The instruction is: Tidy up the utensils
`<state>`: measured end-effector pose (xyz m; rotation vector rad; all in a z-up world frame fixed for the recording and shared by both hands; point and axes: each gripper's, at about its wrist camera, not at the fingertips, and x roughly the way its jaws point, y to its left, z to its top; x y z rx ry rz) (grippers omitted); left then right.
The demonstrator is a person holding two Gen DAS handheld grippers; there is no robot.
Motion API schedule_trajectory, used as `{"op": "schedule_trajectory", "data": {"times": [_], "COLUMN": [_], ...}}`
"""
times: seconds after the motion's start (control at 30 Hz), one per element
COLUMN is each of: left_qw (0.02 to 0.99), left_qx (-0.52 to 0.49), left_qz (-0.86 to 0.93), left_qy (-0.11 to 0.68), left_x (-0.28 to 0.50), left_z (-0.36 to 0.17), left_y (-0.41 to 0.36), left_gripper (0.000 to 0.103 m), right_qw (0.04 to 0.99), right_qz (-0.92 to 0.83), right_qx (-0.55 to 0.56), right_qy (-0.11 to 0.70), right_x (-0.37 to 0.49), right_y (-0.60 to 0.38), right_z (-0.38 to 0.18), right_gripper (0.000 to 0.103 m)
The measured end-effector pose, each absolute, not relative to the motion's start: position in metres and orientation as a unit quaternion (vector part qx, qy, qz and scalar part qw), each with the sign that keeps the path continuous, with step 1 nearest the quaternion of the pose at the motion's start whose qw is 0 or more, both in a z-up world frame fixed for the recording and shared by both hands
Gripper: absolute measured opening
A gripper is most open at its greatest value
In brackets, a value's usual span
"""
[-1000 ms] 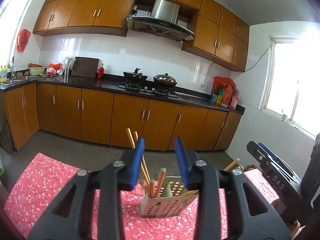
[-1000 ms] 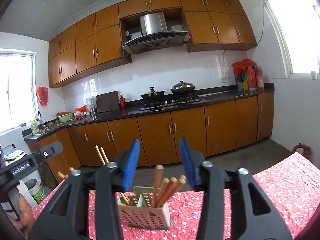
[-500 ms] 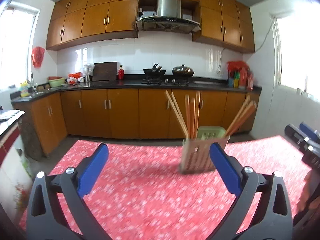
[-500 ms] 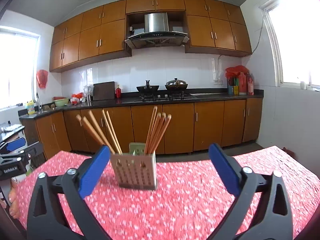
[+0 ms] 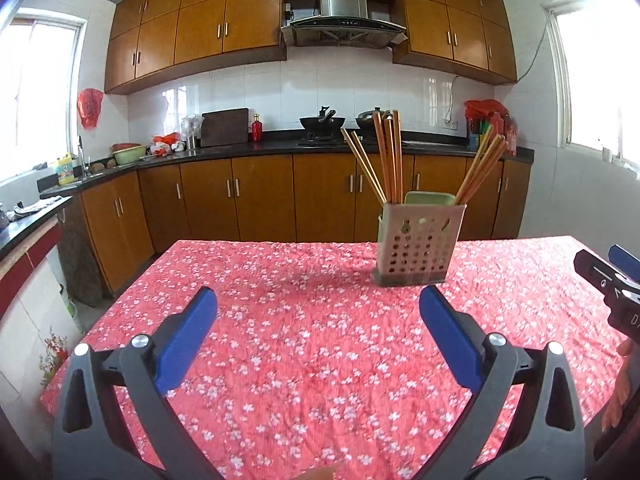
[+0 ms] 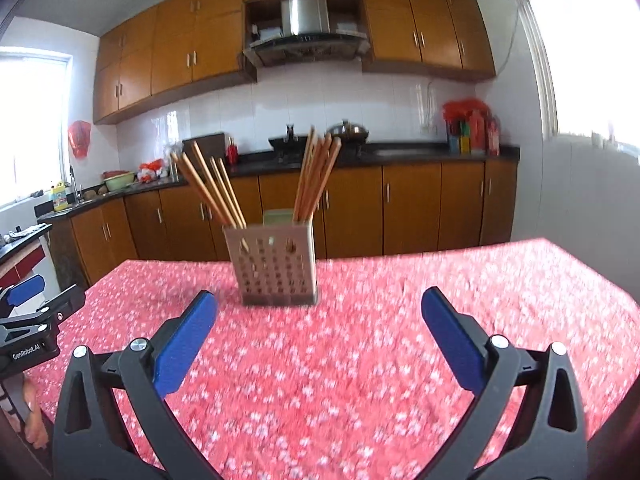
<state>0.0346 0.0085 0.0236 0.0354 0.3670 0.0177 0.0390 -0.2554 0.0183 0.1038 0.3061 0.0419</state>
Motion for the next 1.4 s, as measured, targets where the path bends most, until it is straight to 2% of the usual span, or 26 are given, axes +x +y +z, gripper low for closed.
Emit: {"op": "schedule_trajectory", "data": {"times": [0.37,1.4], "left_qw": [0.98,0.976], "left_qx": [0.021,0.013], "left_qz": [0.006,-0.009], "left_qy": [0.199,0.219], "left_x": [0.033,0.04], "left_z": [0.009,-0.001], "left_y": [0.005,0.001], "left_gripper": [0.099,0.099], "right_qw": [0.982,0.981], "right_qz": [0.011,0.011], "right_qx": [0.041,0.023], "right_qy": [0.184,0.192], "right_x": [0.031,0.03], "right_y": [-0.254,-0.25], "right_z": [-0.007,-0.007], "right_gripper": [0.101,0.101]}}
